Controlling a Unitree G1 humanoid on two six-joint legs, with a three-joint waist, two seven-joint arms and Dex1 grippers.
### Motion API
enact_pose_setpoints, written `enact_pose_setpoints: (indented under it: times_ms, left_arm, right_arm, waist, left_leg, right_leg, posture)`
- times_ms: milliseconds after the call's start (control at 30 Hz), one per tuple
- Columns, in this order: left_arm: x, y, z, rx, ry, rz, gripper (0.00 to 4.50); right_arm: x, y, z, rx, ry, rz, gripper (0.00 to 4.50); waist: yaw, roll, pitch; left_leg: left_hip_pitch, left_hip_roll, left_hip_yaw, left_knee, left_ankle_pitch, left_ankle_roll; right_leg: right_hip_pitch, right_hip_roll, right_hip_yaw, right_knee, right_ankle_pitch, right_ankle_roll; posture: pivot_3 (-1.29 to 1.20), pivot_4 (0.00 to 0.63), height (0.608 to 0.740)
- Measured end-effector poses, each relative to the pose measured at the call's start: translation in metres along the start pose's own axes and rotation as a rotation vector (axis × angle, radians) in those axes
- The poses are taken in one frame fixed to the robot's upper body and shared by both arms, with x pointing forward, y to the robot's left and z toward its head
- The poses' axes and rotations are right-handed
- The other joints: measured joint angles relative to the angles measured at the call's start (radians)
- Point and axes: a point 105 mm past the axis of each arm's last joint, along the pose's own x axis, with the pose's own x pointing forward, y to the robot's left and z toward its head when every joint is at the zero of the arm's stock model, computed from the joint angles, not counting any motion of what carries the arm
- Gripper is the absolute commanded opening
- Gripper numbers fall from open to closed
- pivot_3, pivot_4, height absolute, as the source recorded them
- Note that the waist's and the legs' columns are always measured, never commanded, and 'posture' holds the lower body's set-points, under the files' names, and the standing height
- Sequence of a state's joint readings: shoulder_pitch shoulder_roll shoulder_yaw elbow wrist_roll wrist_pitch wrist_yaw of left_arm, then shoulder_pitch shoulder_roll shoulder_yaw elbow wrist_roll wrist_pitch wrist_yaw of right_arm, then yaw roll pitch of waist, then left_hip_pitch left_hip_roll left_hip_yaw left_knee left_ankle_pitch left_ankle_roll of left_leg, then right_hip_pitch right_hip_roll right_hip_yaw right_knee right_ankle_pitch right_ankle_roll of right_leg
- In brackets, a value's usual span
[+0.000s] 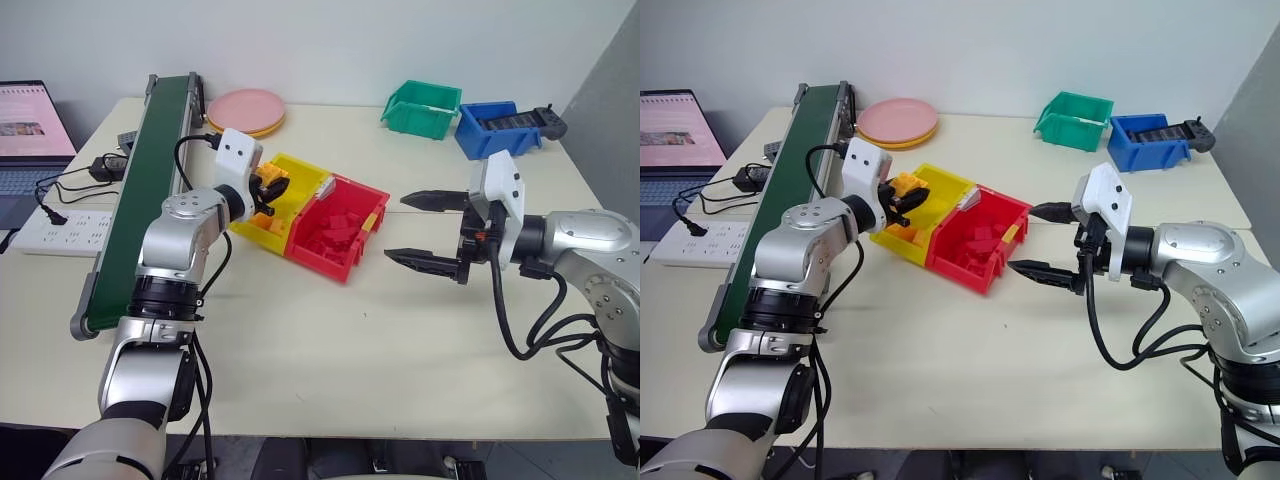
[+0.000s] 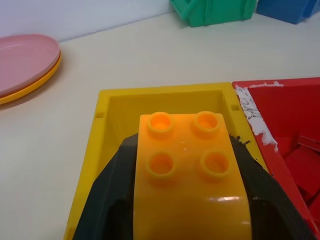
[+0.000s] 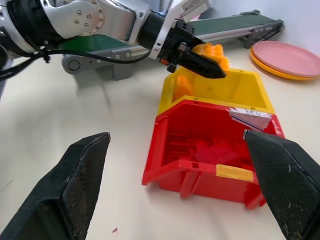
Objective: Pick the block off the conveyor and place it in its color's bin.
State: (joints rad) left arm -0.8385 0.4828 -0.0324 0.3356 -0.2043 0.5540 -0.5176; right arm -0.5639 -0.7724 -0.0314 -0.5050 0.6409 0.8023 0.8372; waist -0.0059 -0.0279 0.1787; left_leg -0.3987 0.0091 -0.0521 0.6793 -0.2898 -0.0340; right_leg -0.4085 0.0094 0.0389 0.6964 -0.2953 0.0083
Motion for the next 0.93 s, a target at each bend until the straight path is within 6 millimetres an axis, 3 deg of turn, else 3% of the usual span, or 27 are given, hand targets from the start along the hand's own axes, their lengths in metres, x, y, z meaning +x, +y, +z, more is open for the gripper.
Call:
enact_pose_setpoints:
  times_ms: [233,467,567,667,867,933]
  left_arm:
    - [0.001,-0.001,-0.004,0.009,0.009,-0.026,4.40]
    - [-0.017,0.000,0.008,0.063,-0.038,-0.032,4.49]
    - [-0.038,0.000,0.007,0.117,-0.061,-0.005,4.49]
    - [-0.083,0.002,-0.016,0.167,-0.045,0.063,4.49]
    - [-0.141,-0.013,-0.042,0.116,0.028,0.052,4.49]
    - [-0.150,-0.018,-0.051,0.096,0.064,0.034,4.49]
  right_arm:
    - [-0.001,-0.002,0.000,0.002,0.002,-0.015,4.50]
    - [-0.001,-0.002,0.001,-0.005,-0.004,-0.007,4.50]
    - [0.002,-0.002,0.000,-0.025,-0.019,-0.005,4.50]
    - [0.004,-0.006,-0.012,-0.045,-0.057,-0.052,4.50]
    - [0.004,0.007,-0.032,-0.069,-0.065,-0.007,4.50]
    - [0.003,0.008,-0.036,-0.067,-0.065,0.004,4.50]
  waist:
    - [0.001,0.000,0.000]
    - [0.000,0.000,0.000]
    - [-0.005,0.000,0.000]
    - [-0.020,0.000,0.000]
    - [-0.017,0.000,0.000]
    - [-0.016,0.000,0.000]
  left_leg:
    - [-0.001,0.000,0.000,0.000,0.000,0.000]
    - [0.000,0.001,0.000,0.000,0.000,0.000]
    - [0.000,0.001,0.000,0.000,0.000,0.000]
    - [0.000,0.002,0.001,-0.001,0.000,0.000]
    - [0.004,0.001,-0.001,0.000,0.000,0.000]
    - [0.005,0.001,-0.001,0.000,0.000,0.000]
  right_leg:
    - [0.000,0.000,0.000,0.000,0.000,0.000]
    - [0.000,0.000,0.000,0.000,0.000,0.000]
    - [0.000,0.000,0.001,-0.001,0.000,0.000]
    - [-0.001,0.001,0.002,0.000,0.000,0.000]
    - [0.004,0.000,0.001,0.000,0.000,0.000]
    - [0.004,0.000,0.001,0.001,0.000,0.000]
  posture:
    - [0.00,0.150,0.740]
    - [0.00,0.150,0.740]
    - [0.00,0.150,0.740]
    - [0.00,0.150,0.740]
    - [0.00,0.150,0.740]
    - [0.00,0.150,0.740]
